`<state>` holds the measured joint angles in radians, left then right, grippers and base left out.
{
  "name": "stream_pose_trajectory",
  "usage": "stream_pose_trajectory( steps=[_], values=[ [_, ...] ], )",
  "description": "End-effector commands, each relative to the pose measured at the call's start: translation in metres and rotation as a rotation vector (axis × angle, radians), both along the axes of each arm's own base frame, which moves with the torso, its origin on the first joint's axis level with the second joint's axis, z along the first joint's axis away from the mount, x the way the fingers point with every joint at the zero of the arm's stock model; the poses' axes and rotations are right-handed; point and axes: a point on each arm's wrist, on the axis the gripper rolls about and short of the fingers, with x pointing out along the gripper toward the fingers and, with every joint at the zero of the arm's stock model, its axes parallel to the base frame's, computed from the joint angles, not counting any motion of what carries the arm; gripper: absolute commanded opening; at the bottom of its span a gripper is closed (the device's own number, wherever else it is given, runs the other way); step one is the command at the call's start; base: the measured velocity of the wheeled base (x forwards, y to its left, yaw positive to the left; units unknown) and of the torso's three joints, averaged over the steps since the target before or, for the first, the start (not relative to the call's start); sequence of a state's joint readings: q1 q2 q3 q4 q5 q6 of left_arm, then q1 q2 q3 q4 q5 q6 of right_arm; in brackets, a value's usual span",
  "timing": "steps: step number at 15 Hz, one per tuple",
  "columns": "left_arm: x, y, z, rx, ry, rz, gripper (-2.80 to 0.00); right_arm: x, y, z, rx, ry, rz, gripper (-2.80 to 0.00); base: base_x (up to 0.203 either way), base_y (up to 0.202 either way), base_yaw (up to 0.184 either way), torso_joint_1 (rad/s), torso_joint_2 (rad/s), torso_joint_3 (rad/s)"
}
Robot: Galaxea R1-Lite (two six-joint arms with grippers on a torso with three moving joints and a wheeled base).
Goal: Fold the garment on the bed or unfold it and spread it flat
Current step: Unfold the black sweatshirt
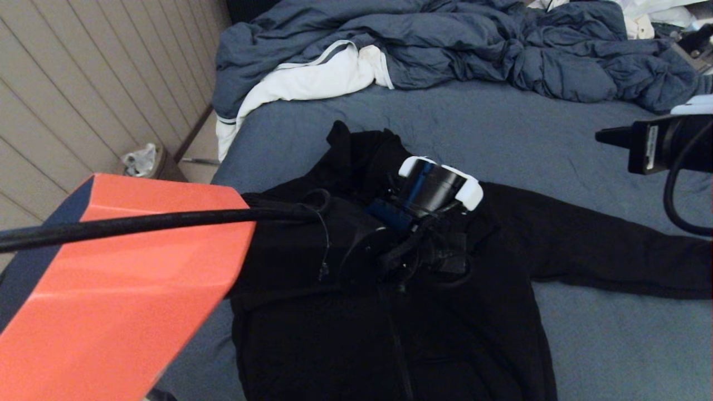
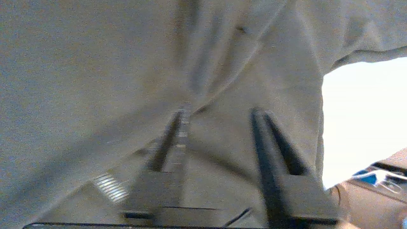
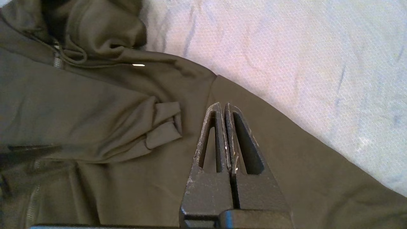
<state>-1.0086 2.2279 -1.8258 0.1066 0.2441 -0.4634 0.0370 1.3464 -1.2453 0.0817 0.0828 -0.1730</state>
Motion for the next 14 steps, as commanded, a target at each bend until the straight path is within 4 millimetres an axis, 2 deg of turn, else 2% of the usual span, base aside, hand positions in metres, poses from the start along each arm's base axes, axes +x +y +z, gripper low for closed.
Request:
stream_pose_trajectory(
  steps=[1, 3, 8, 11, 14],
  values=[
    [-0.005, -0.020, -0.020, 0.030, -0.009, 0.002, 0.00, 0.002, 0.000, -0.003, -0.002, 0.012, 0.000, -2.80, 0.000, 0.000, 0.000, 0.000, 0.00, 0.000],
    [0.001, -0.033, -0.038, 0.080, -0.064, 0.065, 0.00, 0.003, 0.000, -0.005, -0.004, 0.019, 0.004, -2.80, 0.000, 0.000, 0.000, 0.000, 0.00, 0.000],
    [0.016, -0.051, -0.067, 0.098, -0.269, 0.246, 0.00, 0.003, 0.001, -0.007, -0.003, 0.027, 0.008, -2.80, 0.000, 0.000, 0.000, 0.000, 0.00, 0.000],
    [0.026, -0.052, -0.071, 0.111, -0.342, 0.278, 0.00, 0.005, 0.001, -0.009, -0.002, 0.033, 0.008, -2.80, 0.000, 0.000, 0.000, 0.000, 0.00, 0.000],
    [0.035, -0.052, -0.092, 0.138, -0.334, 0.299, 0.00, 0.005, 0.003, -0.010, -0.001, 0.038, 0.017, -2.80, 0.000, 0.000, 0.000, 0.000, 0.00, 0.000]
  ],
)
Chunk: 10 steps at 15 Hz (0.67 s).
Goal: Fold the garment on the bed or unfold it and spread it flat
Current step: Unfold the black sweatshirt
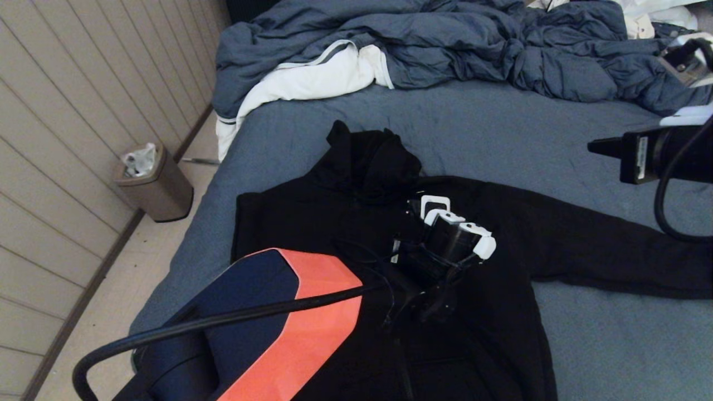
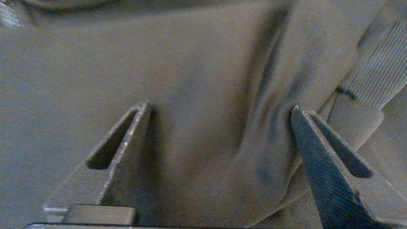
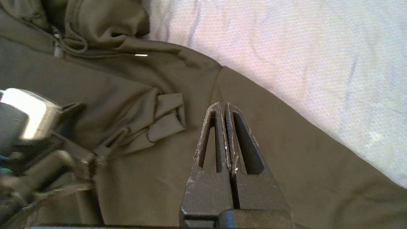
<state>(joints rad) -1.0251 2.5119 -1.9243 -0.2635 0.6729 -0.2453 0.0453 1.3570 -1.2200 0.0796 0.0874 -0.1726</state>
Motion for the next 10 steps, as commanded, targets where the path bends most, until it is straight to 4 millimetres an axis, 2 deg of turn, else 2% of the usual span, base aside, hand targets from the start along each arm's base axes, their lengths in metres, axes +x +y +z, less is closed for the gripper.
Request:
stream_pose_trajectory(
  steps=[1, 4, 5, 6, 10],
  values=[
    [0.005, -0.002, -0.019, 0.016, 0.009, 0.011, 0.00, 0.001, 0.001, -0.001, 0.001, 0.003, 0.006, -2.80, 0.000, 0.000, 0.000, 0.000, 0.00, 0.000],
    [0.013, 0.000, -0.030, 0.027, 0.014, 0.024, 0.00, -0.001, 0.003, 0.001, 0.000, -0.002, 0.013, -2.80, 0.000, 0.000, 0.000, 0.000, 0.00, 0.000],
    [0.013, 0.000, -0.030, 0.028, 0.015, 0.025, -1.72, -0.003, 0.007, 0.001, 0.000, -0.005, 0.030, -2.80, 0.000, 0.000, 0.000, 0.000, 0.00, 0.000],
    [0.013, 0.000, -0.030, 0.027, 0.014, 0.027, -2.80, -0.004, 0.009, 0.000, -0.001, -0.003, 0.039, -2.80, 0.000, 0.000, 0.000, 0.000, 0.00, 0.000],
    [0.016, 0.003, -0.023, 0.017, 0.007, 0.035, -2.80, -0.005, 0.009, -0.001, -0.006, 0.000, 0.041, -2.80, 0.000, 0.000, 0.000, 0.000, 0.00, 0.000]
  ],
)
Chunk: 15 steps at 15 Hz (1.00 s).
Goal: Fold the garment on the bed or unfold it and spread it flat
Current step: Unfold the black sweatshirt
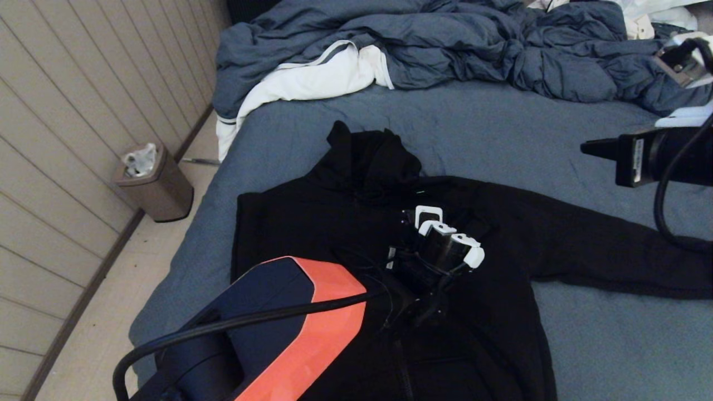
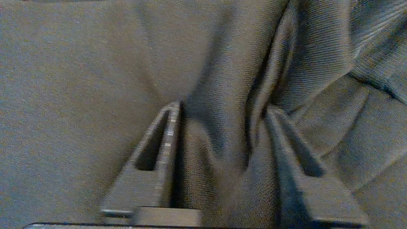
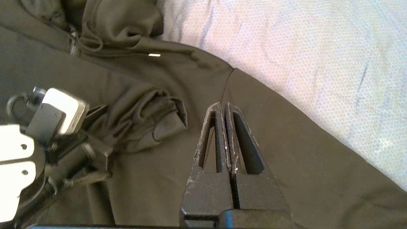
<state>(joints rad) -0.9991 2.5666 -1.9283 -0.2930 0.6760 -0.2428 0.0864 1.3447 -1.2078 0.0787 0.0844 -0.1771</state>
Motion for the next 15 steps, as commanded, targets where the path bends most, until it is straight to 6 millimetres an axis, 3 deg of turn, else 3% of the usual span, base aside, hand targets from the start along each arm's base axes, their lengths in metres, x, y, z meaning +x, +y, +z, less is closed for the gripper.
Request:
stream_pose_trajectory(
  steps=[1, 5, 6, 11, 15],
  values=[
    [0.005, 0.003, 0.003, -0.006, -0.005, 0.013, -2.80, -0.001, 0.000, -0.002, -0.006, 0.006, 0.004, -2.80, 0.000, 0.000, 0.000, 0.000, 0.00, 0.000],
    [0.012, 0.010, 0.009, -0.022, -0.012, 0.033, -2.80, 0.000, 0.003, -0.003, -0.005, 0.012, 0.016, -2.80, 0.000, 0.000, 0.000, 0.000, 0.00, 0.000],
    [0.015, 0.014, 0.019, -0.038, -0.023, 0.043, -2.80, 0.000, 0.003, -0.003, -0.005, 0.011, 0.016, -2.80, 0.000, 0.000, 0.000, 0.000, 0.00, 0.000],
    [0.036, 0.056, 0.084, -0.128, -0.092, 0.125, -2.80, -0.001, 0.006, -0.006, -0.018, 0.018, 0.028, -2.80, 0.000, 0.000, 0.000, 0.000, 0.00, 0.000],
    [0.040, 0.115, 0.159, -0.216, -0.178, 0.233, -2.80, -0.004, 0.005, -0.005, -0.019, 0.010, 0.030, -2.80, 0.000, 0.000, 0.000, 0.000, 0.00, 0.000]
  ],
)
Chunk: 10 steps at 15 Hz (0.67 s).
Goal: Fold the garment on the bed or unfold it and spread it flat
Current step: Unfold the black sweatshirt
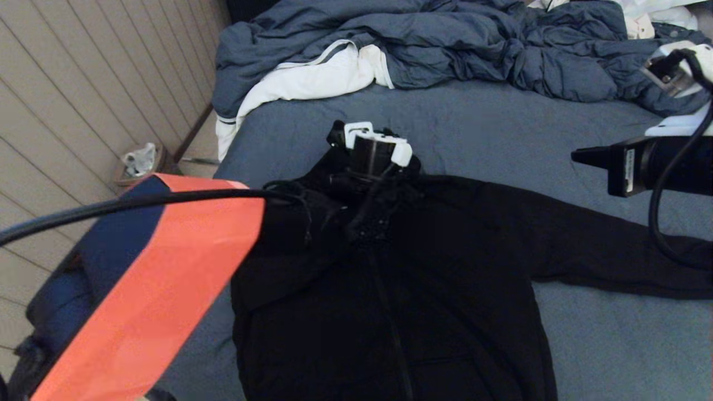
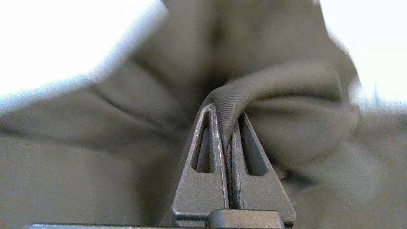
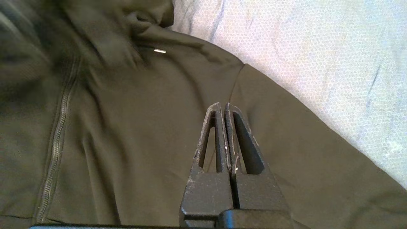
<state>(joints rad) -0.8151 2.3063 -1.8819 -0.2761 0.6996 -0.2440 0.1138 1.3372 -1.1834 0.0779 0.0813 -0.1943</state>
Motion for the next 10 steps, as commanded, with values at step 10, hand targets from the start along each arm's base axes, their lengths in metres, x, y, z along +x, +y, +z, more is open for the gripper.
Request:
stream_pose_trajectory(
  steps=[10],
  values=[
    [0.024, 0.320, 0.072, -0.094, -0.035, 0.534, -2.80, -0.007, 0.006, 0.000, -0.002, -0.005, 0.031, -2.80, 0.000, 0.000, 0.000, 0.000, 0.00, 0.000]
  ],
)
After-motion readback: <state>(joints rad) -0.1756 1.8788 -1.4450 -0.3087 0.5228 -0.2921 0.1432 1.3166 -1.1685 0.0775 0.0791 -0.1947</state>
